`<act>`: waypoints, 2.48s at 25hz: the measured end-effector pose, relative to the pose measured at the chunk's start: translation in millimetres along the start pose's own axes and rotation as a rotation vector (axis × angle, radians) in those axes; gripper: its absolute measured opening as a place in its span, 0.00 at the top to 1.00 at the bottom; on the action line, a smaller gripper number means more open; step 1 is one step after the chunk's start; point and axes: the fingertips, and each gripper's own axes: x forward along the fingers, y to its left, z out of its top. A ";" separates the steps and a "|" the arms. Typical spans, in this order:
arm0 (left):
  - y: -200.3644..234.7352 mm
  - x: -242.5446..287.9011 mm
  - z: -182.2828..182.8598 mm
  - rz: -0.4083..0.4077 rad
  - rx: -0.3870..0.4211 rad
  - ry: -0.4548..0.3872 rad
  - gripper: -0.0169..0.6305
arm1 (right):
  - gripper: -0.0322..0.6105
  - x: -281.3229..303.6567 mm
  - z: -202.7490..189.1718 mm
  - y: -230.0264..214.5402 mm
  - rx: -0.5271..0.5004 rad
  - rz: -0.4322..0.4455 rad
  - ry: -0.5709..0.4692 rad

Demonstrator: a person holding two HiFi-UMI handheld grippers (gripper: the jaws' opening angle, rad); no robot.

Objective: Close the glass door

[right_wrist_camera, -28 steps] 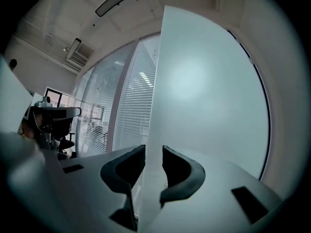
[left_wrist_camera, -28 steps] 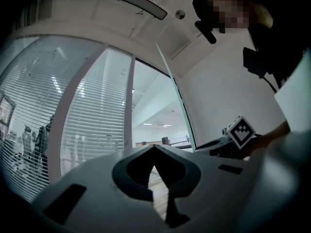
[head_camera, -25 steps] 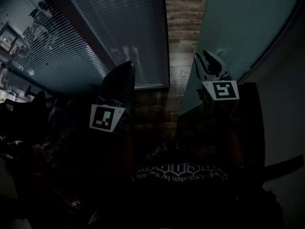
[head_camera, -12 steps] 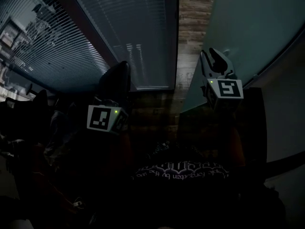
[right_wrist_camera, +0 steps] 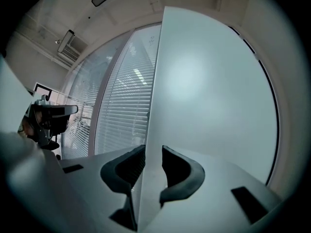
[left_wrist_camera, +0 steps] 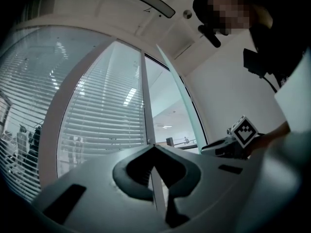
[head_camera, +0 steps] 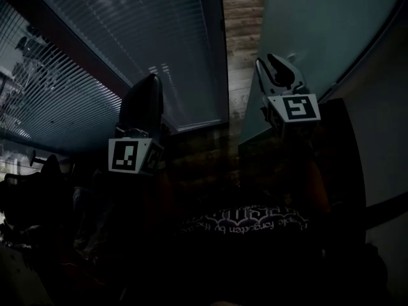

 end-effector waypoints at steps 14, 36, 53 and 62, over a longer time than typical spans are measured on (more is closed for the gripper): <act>56.1 15.8 -24.6 0.010 -0.004 0.014 0.97 | 0.79 67.9 -3.2 -7.6 0.016 -0.064 0.003; 96.7 86.8 -40.6 0.047 0.014 0.026 0.97 | 0.84 154.1 0.0 -23.7 -0.004 0.003 0.002; 106.1 105.1 -47.8 0.082 0.019 0.026 0.97 | 0.87 190.8 -0.9 -36.2 -0.019 0.010 0.008; 111.1 112.6 -50.9 0.102 0.027 0.035 0.97 | 0.87 209.7 0.3 -41.4 -0.008 0.022 0.000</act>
